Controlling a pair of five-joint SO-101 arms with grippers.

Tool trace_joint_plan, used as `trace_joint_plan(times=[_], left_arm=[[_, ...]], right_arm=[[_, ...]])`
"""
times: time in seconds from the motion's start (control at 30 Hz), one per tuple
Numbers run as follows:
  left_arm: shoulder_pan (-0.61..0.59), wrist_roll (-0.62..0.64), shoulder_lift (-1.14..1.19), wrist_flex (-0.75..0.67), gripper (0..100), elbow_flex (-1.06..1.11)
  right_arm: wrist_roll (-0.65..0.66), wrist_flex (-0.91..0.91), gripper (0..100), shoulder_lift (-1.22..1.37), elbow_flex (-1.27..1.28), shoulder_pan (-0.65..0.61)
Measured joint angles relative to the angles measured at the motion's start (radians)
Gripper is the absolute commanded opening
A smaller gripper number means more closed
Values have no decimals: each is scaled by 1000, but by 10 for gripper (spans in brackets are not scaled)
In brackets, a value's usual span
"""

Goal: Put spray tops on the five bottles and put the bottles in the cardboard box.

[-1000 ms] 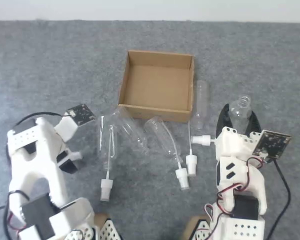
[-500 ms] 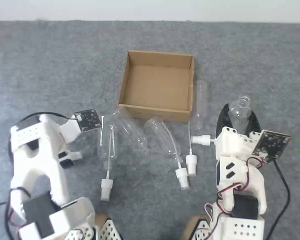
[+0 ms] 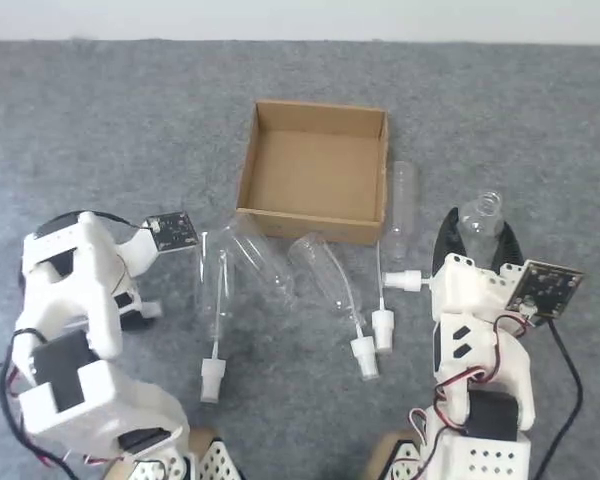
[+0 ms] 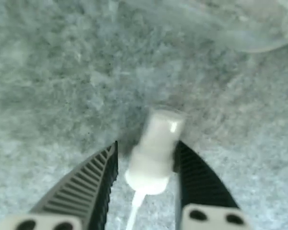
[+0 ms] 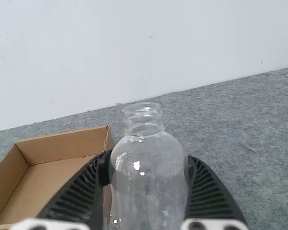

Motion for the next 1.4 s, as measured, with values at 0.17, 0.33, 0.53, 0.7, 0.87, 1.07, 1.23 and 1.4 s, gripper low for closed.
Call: trace_joint_plan(times=[0.17,0.33,0.53,0.7,0.87,1.07,1.23,1.4], left_arm=[[0,2,0,48,16,0],[0,2,2,184,13,-78],[0,98,2,368,13,-224],[0,157,2,437,13,-295],[0,258,2,457,13,-354],[2,402,2,457,13,-431],[3,436,2,457,13,-468],[3,516,2,457,13,-474]], right_arm=[[0,0,84,0,0,0],[0,0,82,0,0,0],[0,0,81,0,0,0],[0,0,80,0,0,-32],[0,0,81,0,14,-55],[0,0,80,0,21,-57],[0,0,80,0,21,-60],[0,0,80,0,21,-104]])
